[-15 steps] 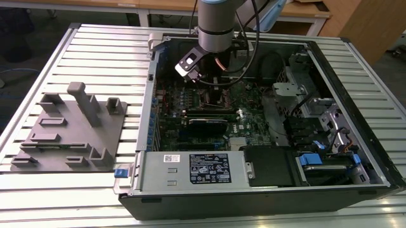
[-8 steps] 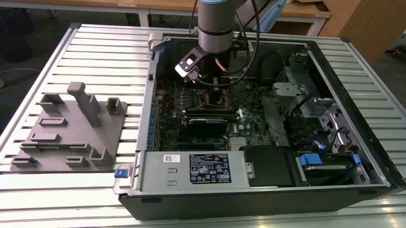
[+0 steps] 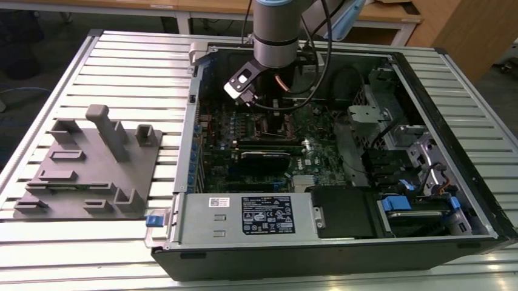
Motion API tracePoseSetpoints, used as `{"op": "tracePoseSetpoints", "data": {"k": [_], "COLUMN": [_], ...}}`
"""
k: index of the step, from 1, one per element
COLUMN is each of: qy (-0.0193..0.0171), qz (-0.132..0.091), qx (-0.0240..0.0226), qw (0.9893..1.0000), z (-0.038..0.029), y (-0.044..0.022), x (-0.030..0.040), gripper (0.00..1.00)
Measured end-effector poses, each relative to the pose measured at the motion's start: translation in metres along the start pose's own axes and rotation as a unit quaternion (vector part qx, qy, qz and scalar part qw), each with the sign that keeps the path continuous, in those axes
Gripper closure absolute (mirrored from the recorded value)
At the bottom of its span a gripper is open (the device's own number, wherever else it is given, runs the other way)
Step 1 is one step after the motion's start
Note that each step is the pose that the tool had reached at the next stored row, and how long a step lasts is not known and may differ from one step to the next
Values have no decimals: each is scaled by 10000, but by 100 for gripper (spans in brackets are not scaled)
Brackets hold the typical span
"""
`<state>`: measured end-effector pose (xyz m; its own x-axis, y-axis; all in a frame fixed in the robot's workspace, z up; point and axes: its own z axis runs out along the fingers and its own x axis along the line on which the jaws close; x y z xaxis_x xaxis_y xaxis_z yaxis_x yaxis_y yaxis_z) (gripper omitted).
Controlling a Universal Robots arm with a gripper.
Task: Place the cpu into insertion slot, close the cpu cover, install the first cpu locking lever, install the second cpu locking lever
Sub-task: 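Place the cpu into insertion slot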
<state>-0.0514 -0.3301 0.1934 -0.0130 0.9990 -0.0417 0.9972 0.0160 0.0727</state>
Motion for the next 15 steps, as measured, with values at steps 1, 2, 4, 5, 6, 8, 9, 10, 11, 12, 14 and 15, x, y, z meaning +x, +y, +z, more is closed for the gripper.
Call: {"op": "tracePoseSetpoints", "data": {"k": [1, 2, 4, 5, 6, 8, 9, 10, 11, 12, 14, 15], "qy": [0, -1, -2, -1, -1, -3, -3, -3, -2, -1, -1, -2], "qz": [0, 0, 0, 0, 0, 0, 0, 0, 0, 0, 0, 0], "qx": [0, 1, 1, 1, 1, 2, 2, 2, 2, 1, 1, 1], "qw": [10000, 10000, 10000, 10000, 10000, 10000, 10000, 10000, 10000, 10000, 10000, 10000], "z": [0, -1, 0, 3, 7, 12, 12, 13, 14, 15, 15, 15], "y": [2, 2, 3, 3, 3, 2, 1, 1, 2, 2, 2, 2], "x": [0, 0, 0, 1, 1, 0, 0, 0, 0, 0, 1, 0], "gripper": [46, 46, 46, 46, 46, 46, 46, 46, 46, 46, 46, 46]}}
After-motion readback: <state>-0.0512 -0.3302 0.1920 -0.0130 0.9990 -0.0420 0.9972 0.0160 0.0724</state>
